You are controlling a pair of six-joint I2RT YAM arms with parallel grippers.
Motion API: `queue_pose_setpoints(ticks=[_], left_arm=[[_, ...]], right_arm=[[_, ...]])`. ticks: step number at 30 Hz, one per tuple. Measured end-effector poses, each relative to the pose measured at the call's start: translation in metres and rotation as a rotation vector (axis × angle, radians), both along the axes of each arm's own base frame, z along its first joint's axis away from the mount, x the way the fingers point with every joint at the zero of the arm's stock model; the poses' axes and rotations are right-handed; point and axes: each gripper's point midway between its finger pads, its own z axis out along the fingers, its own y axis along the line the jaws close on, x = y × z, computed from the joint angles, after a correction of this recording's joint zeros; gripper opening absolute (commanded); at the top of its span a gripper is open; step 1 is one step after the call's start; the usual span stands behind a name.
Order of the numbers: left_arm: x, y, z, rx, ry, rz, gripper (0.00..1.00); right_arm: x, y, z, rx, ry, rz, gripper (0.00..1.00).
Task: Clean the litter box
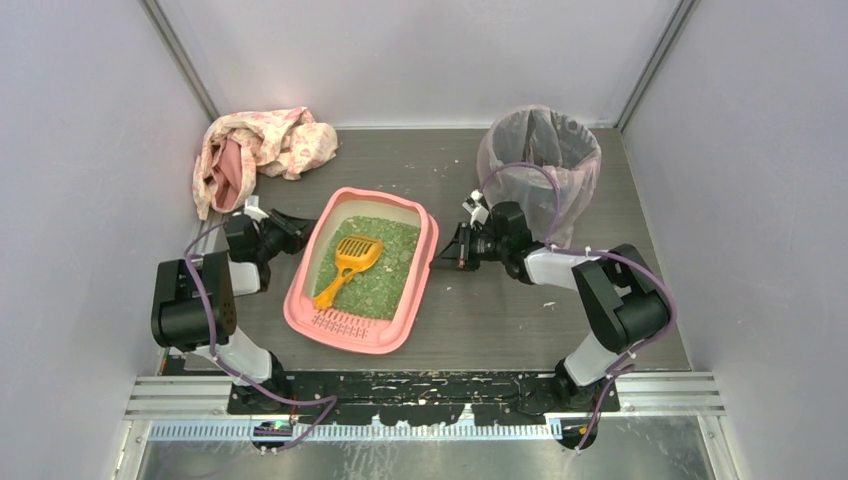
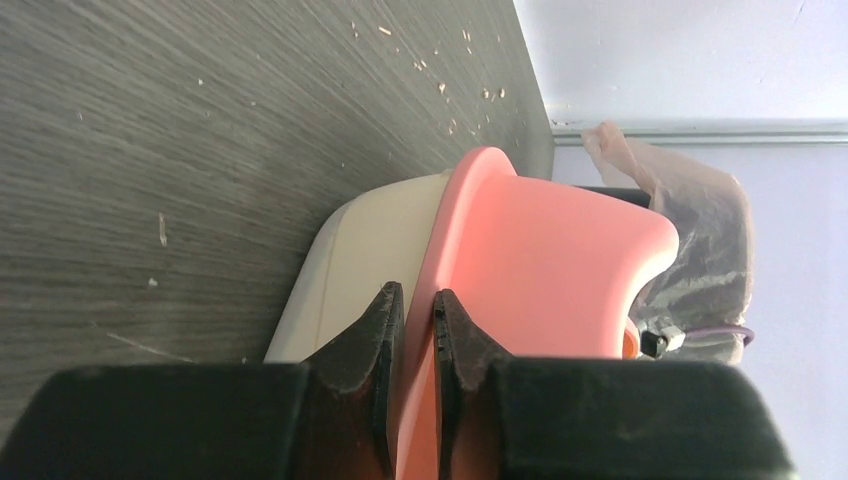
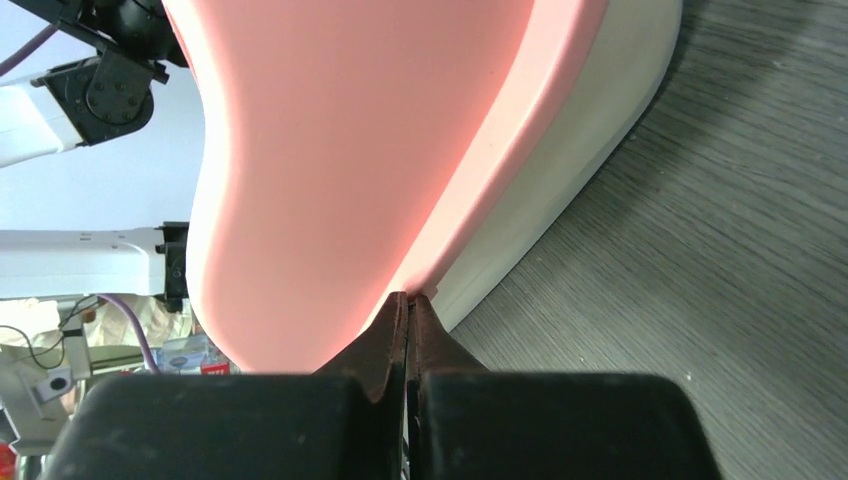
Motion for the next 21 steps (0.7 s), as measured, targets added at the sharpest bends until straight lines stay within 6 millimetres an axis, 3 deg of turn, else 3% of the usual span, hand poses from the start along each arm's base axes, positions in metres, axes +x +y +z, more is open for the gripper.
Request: queue_pose_setpoints(ticks=[8, 15, 18, 21], left_arm=[[0.015, 0.002, 0.0, 0.014, -0.013, 0.019, 0.09], [0.017, 0.0, 0.0, 0.016, -0.016, 0.017, 0.09], [0.014, -0.007, 0.0, 0.01, -0.012, -0.01, 0.09], [0.009, -0.018, 0.0, -0.002, -0.003, -0.05, 0.08]], right_arm=[[0.001, 0.006, -0.001, 0.016, 0.025, 0.039, 0.03], [-0.001, 0.003, -0.002, -0.032, -0.007, 0.01, 0.27], [-0.005, -0.003, -0.003, -0.099, -0.039, -0.021, 0.44], [-0.012, -0.016, -0.008, -0.185, -0.058, -0.061, 0.52]])
